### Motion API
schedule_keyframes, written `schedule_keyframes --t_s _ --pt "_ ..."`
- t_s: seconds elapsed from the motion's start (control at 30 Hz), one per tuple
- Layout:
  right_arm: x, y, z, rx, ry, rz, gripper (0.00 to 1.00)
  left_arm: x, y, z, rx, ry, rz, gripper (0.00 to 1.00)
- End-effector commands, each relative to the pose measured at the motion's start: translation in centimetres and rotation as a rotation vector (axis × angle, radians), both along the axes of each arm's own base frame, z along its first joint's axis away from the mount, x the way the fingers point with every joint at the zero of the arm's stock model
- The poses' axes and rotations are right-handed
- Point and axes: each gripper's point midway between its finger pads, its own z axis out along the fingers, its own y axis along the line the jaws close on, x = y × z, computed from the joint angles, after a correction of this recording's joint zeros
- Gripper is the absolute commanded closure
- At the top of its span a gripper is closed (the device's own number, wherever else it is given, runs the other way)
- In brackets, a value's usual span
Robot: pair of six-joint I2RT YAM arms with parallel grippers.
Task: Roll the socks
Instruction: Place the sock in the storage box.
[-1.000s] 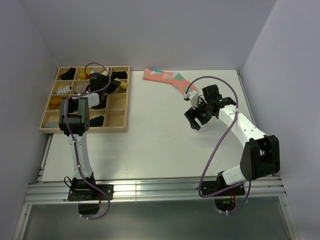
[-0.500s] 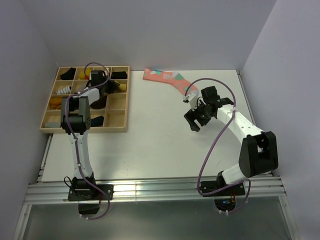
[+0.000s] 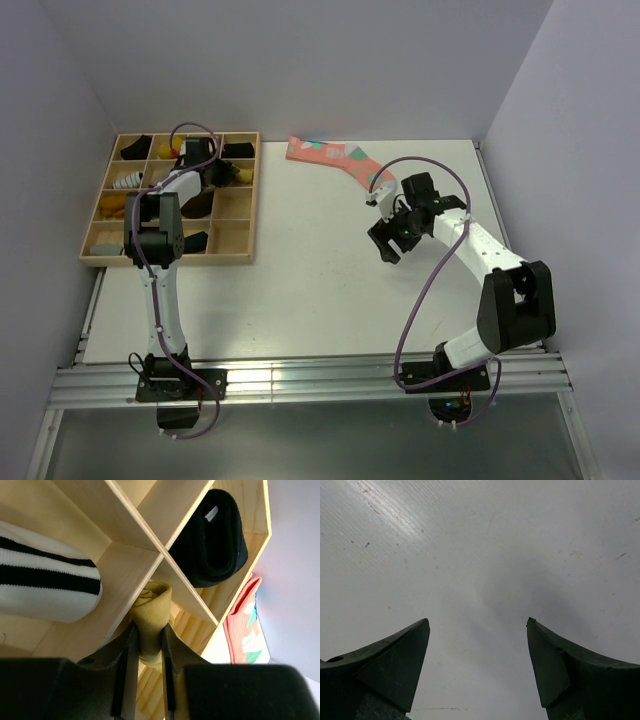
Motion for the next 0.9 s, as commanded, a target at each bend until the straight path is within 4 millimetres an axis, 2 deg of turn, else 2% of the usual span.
schedule_keyframes --t_s 0.0,0.1,0.33,0.53,0.63,0.87 --pt "0.3 0.0 -0.2 0.009 -0.007 0.002 0.15 -0.1 0.6 -0.7 0.052 0.032 0.004 0.76" --pt "0.3 -0.1 -0.2 0.007 -0.006 0.003 0.15 -0.2 0.7 -0.6 0.051 0.032 0.01 0.68" --pt "0.2 -0.1 -0.4 0.003 0.003 0.007 0.15 0.0 0.6 0.7 0.059 0.012 0.014 0.59" --pt "0.3 0.1 -0.4 0.011 0.006 0.011 0.15 -0.4 0.6 1.6 0.057 0.001 0.015 0.57" --pt "0.2 0.1 -0.5 0.01 0.011 0.014 0.15 -0.6 0.8 3.0 0.059 -0.024 0.025 0.54" --pt "0.1 0.3 -0.5 0.018 0.018 0.021 0.15 -1.2 1.4 4.3 0.096 -0.009 0.033 0.53"
